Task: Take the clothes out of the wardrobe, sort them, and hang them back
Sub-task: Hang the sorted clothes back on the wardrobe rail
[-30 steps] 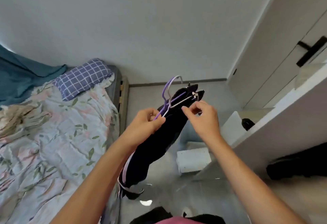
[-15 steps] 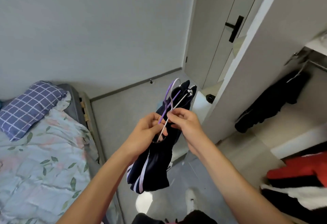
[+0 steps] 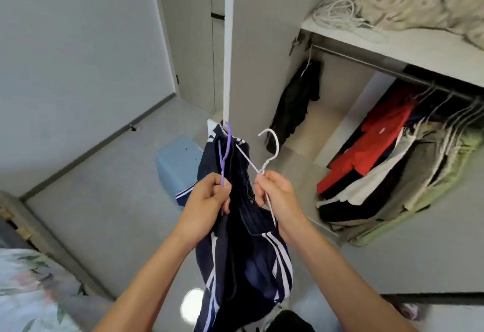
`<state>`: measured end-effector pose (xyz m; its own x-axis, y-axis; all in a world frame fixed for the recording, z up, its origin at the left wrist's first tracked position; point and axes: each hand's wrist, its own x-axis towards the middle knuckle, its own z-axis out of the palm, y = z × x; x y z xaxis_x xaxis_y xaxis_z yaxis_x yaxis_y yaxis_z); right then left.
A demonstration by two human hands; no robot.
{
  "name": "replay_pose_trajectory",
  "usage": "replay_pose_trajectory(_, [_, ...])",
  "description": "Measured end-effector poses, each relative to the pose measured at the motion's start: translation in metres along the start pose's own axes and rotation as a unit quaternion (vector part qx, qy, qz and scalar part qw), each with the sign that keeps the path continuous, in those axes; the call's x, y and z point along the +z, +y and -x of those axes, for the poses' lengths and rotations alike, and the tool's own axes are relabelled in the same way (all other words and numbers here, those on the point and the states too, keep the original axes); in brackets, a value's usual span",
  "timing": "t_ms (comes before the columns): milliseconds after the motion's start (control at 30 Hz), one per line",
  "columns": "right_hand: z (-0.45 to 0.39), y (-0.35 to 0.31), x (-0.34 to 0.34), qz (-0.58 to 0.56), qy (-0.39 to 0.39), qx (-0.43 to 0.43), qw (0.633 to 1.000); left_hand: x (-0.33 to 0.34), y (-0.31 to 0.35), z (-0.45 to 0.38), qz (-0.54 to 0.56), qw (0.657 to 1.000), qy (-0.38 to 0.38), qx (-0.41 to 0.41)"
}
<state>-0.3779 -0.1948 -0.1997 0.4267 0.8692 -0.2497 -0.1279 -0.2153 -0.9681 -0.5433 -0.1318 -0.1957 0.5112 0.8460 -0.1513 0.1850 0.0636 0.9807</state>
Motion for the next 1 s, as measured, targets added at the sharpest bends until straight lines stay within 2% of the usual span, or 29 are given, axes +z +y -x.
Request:
replay_pose_trajectory(200, [0.008,0.002,-0.062,0.001,0.036,-0.001,0.999,0.059,0.004,-0.010,-0.011,0.998,-0.062,-0.010])
replay_pose_trajectory(400, [0.006,0.004,-0.129,-0.031,0.071,0.016,0.997,0.128,0.010,-0.016,0.003,0.998,-0.055,-0.008])
replay_pose_trajectory(567, [-0.012,-0.001,-0.190,-0.041,0.089,-0.002,0.995,0.187,0.018,-0.034,0.016,0.997,-0.068,-0.023])
replay_pose_trajectory(1000, [-0.075,-0.015,-0.290,-0.064,0.117,-0.020,0.991,0.258,0.064,-0.142,-0.035,0.999,-0.005,-0.002])
